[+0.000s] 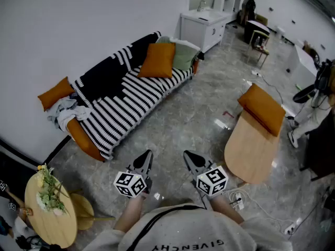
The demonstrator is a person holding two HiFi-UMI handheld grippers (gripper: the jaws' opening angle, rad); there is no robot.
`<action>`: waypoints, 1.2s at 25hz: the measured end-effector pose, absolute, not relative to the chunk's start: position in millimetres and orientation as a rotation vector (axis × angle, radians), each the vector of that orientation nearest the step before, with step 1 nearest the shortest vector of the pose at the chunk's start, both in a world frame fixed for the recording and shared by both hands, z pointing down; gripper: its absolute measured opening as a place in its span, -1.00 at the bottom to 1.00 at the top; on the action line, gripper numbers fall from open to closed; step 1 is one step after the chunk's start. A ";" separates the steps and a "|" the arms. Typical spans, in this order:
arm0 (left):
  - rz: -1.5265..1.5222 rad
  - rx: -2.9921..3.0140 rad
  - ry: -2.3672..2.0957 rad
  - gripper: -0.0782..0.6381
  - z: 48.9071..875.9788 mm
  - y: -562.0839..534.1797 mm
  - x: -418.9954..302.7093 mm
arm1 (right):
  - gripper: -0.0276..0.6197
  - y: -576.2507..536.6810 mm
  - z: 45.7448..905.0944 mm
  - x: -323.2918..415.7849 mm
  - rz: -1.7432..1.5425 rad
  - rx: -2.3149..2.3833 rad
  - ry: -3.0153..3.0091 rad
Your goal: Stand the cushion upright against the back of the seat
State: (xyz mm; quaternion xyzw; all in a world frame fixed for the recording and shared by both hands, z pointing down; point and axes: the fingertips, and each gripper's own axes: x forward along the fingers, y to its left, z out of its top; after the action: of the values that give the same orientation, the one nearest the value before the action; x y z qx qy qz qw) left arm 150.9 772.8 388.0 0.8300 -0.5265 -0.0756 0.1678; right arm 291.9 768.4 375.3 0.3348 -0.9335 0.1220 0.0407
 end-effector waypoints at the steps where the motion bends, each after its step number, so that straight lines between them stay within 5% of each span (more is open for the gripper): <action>1: -0.221 2.361 -1.499 -0.71 385.7 771.1 148.8 | -0.86 765.9 372.9 289.2 0.368 1.027 -2.861; 30: -0.192 2.351 -1.525 -0.72 394.8 647.5 79.9 | -0.86 626.7 389.5 230.8 0.407 1.096 -2.817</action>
State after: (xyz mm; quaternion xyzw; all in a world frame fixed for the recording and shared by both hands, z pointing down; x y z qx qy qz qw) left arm 79.9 647.5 394.8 0.8254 -0.5355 -0.0675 0.1656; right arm 230.8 626.7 389.5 0.3590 -0.9226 0.1334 0.0458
